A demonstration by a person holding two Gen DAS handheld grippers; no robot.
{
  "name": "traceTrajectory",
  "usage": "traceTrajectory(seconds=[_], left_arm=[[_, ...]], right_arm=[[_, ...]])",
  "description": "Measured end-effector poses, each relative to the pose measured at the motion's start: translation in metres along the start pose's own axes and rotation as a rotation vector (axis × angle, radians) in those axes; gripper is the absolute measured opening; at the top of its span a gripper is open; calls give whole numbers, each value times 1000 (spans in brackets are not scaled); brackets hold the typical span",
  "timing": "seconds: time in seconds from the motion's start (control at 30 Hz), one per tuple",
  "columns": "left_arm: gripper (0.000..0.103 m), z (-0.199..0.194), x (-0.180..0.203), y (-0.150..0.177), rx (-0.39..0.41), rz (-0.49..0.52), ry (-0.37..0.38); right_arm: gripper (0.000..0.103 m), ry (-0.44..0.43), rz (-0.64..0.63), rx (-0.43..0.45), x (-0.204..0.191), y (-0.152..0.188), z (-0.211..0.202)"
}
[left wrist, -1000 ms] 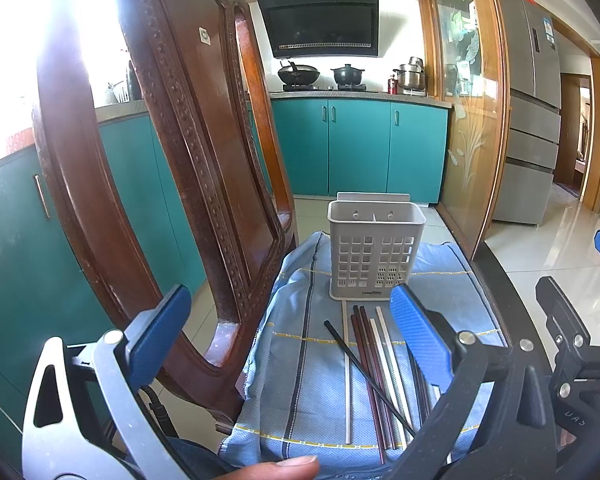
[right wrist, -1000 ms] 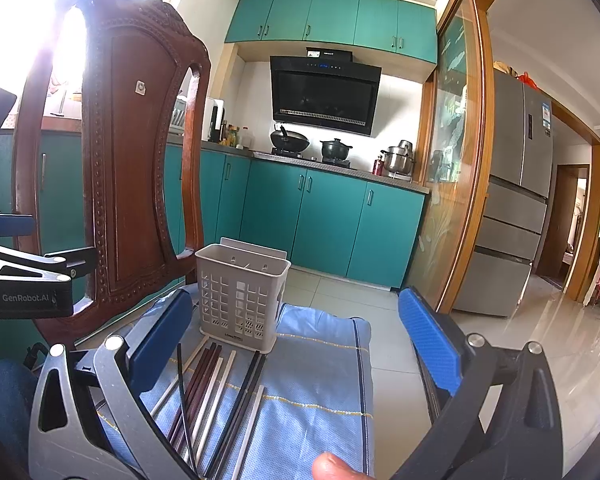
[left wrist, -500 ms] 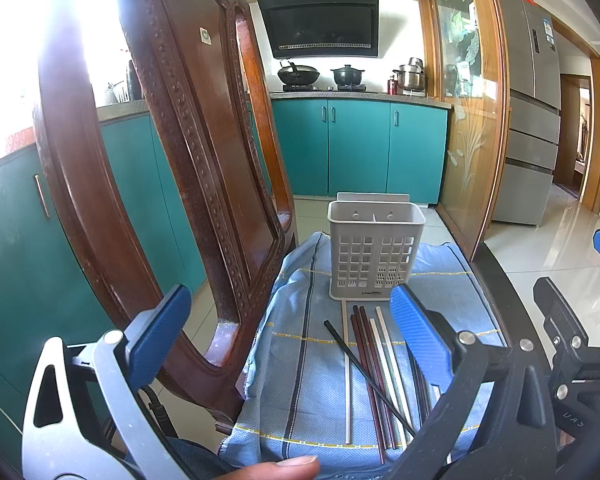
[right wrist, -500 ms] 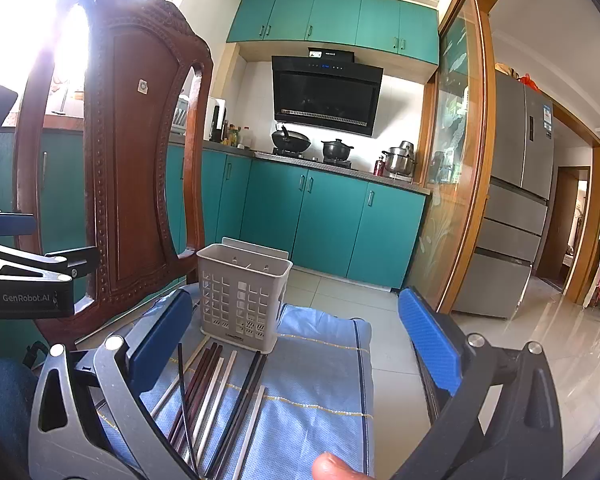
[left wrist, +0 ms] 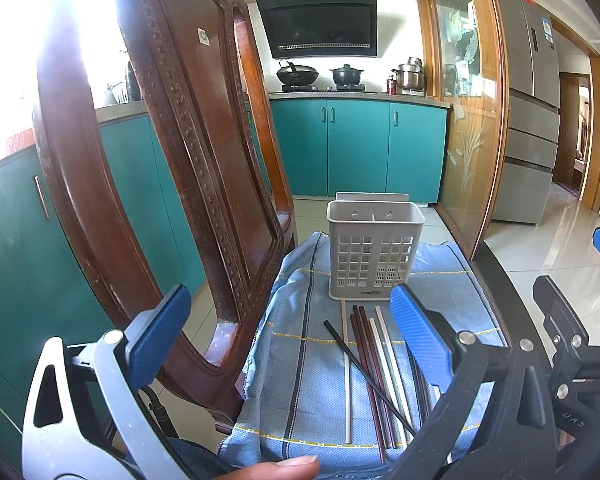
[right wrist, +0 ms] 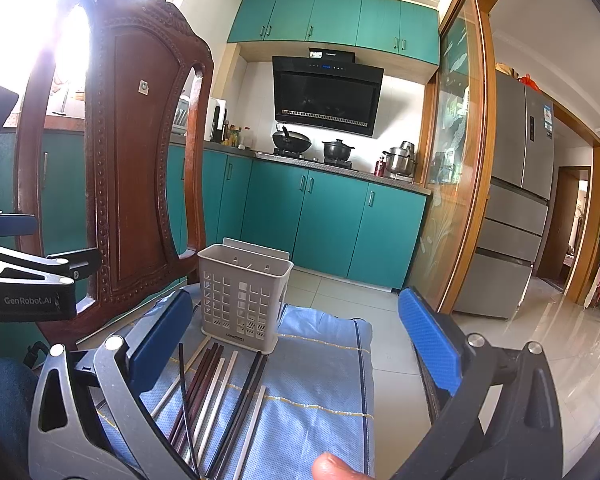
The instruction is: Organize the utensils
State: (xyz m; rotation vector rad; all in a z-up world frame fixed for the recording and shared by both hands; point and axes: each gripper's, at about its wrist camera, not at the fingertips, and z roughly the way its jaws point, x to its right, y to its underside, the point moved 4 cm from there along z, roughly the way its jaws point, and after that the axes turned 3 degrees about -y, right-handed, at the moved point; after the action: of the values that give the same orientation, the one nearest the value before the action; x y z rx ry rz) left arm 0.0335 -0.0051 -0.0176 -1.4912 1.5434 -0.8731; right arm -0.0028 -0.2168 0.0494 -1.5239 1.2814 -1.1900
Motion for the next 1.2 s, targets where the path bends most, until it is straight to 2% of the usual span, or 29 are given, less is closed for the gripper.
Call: traceTrajectory(seconds=[0.57, 0.67, 0.77, 0.8, 0.83, 0.9, 0.97, 1.0, 1.03, 1.13, 1.2], left_arm=[[99, 0, -1, -1, -2, 9, 8], [99, 5, -2, 1, -23, 12, 0], [99, 21, -2, 9, -117, 40, -42], [99, 24, -2, 11, -130, 27, -40], [99, 31, -3, 15, -175, 33, -53], [99, 36, -4, 19, -176, 3, -41], [99, 41, -4, 24, -216, -3, -31], [99, 43, -4, 25, -215, -23, -15], [99, 46, -2, 27, -218, -28, -8], [99, 50, 6, 30, -263, -24, 12], [93, 52, 11, 31, -273, -8, 19]], right_arm=[[101, 10, -24, 9, -4, -7, 2], [101, 55, -57, 6, -4, -6, 7], [101, 113, -80, -62, 2, -3, 22], [101, 138, -82, -116, 7, 2, 32], [100, 145, -81, -155, 9, 6, 38], [101, 107, -44, -265, 17, 23, 54], [100, 63, 17, -338, 23, 35, 64], [97, 52, 40, -369, 26, 42, 68], [90, 46, 52, -410, 28, 50, 74], [81, 27, 53, -466, 26, 63, 84], [72, 3, 83, -496, 24, 72, 88]])
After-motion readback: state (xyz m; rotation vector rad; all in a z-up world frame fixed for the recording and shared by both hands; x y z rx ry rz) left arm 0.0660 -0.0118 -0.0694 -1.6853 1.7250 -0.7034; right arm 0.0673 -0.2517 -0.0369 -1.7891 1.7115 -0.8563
